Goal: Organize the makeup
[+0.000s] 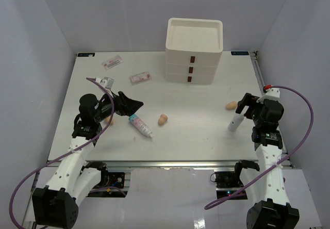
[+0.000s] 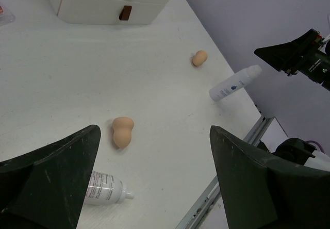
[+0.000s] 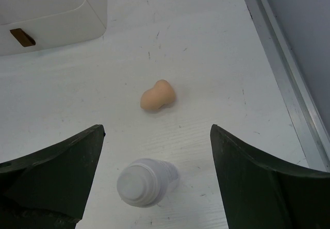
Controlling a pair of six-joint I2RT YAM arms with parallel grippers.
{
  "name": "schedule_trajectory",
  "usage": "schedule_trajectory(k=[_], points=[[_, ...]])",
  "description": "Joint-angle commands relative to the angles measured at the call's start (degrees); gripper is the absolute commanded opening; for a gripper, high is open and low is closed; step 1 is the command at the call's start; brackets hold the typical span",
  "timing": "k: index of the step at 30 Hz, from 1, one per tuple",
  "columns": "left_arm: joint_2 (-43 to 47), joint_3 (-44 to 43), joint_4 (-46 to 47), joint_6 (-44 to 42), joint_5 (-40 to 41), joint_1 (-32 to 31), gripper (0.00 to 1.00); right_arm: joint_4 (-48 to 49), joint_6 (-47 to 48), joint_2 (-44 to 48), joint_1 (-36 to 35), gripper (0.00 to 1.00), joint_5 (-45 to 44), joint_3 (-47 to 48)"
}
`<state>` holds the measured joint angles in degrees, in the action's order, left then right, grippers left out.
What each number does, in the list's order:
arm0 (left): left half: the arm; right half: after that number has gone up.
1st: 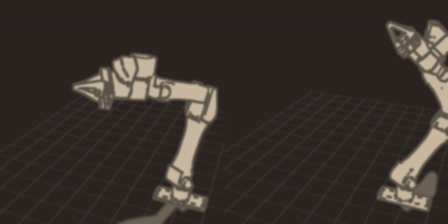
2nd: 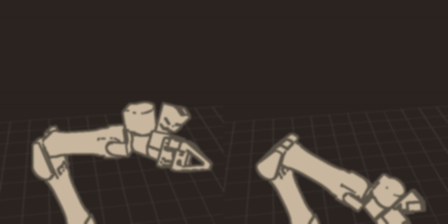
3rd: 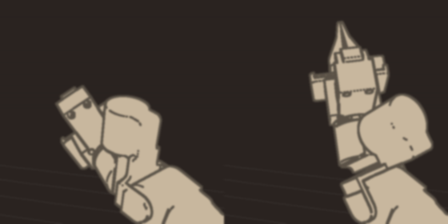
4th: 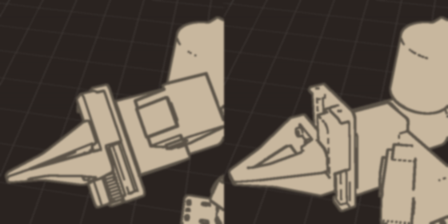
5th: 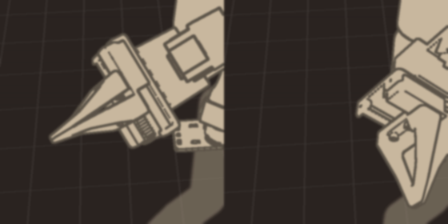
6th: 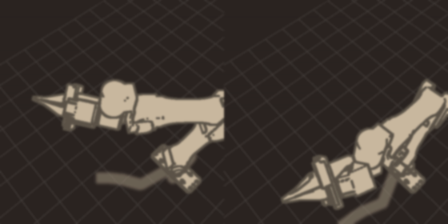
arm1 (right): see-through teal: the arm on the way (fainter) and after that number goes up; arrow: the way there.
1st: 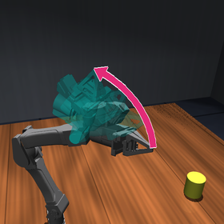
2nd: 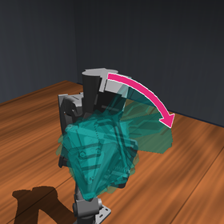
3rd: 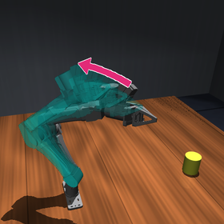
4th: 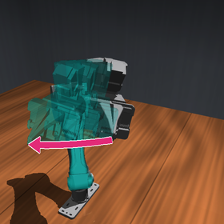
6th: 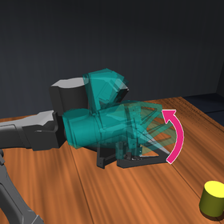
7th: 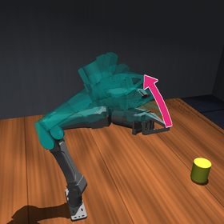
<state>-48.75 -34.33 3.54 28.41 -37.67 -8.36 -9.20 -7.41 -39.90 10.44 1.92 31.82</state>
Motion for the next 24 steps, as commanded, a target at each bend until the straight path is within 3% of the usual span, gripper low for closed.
schedule_trajectory(k=[1, 7, 11, 16, 24], points=[[-1.22, 0.12, 2.14, 1.02, -1.52, 0.03, 0.98, 2.15, 1.25, 0.45, 0.09, 0.90, 5.62, 2.34], [-7.13, -0.28, 6.52, 7.13, -2.58, -1.40, 0.98, 3.02, 19.07, -0.43, -1.08, 0.90, 28.99, 1.15], [-11.84, -3.24, 7.10, 8.78, 2.83, -8.25, 0.98, -0.52, 26.71, -4.24, -2.02, 0.90, 39.60, 5.00], [-21.69, -13.17, 7.03, 9.36, 14.71, -18.52, 0.98, -3.83, 33.03, -9.30, -2.17, 0.90, 43.89, 6.74], [-43.98, -38.47, -1.41, 3.44, 31.19, -27.50, 0.98, -2.15, 30.73, -2.34, -0.88, 0.90, 43.43, 3.74]])
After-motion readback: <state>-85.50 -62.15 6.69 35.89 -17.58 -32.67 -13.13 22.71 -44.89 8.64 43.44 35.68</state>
